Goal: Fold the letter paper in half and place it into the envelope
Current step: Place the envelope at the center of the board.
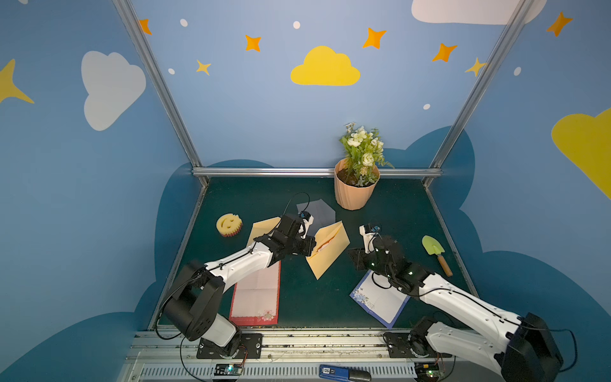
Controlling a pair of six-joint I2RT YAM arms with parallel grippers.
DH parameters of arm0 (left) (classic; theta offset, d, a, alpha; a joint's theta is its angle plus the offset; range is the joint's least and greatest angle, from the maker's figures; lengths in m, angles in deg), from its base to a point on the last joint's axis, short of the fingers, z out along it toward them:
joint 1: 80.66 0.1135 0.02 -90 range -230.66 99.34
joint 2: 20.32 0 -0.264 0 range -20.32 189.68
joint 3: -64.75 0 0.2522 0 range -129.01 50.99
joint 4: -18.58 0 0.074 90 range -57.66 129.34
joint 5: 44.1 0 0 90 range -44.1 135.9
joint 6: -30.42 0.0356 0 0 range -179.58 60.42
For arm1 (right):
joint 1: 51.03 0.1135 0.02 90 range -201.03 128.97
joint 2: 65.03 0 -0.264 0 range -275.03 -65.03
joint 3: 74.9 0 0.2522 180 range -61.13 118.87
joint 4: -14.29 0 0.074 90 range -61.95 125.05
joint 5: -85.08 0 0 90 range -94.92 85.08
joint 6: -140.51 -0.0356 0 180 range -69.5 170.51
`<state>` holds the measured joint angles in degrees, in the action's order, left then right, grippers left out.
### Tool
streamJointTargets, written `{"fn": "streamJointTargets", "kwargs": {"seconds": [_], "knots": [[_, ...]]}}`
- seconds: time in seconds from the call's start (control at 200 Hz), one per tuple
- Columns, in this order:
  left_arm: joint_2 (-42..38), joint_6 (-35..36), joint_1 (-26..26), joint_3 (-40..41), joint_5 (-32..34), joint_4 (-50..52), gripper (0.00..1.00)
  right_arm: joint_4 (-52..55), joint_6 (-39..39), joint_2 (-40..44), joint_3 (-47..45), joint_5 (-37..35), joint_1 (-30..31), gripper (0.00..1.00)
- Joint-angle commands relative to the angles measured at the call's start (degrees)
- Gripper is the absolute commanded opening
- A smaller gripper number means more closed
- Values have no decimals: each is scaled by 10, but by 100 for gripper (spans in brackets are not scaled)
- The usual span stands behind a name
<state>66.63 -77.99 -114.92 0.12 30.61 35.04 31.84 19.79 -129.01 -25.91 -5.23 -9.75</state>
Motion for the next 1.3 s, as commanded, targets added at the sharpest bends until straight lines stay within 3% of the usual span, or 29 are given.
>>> {"fn": "streamJointTargets", "kwargs": {"seconds": [0.0,0.355,0.611,0.881,0.951,1.081,1.297], "knots": [[-5,-102,-5,46,77,-28,5,-20,-14,-46,29,37,-3,17],[21,-184,-37,131,126,-132,4,-72,-19,-189,75,87,-2,17],[39,-211,-43,153,116,-167,13,-83,-28,-267,91,95,-3,15],[-43,-234,-23,154,138,-106,40,-89,-34,-308,92,94,-2,15],[-73,-256,-3,150,165,-54,40,-90,-36,-315,95,97,-2,16],[-90,-255,47,146,151,1,41,-86,-35,-319,96,94,-2,15],[-19,-228,62,110,114,16,39,-88,-34,-325,89,94,-3,15]]}}
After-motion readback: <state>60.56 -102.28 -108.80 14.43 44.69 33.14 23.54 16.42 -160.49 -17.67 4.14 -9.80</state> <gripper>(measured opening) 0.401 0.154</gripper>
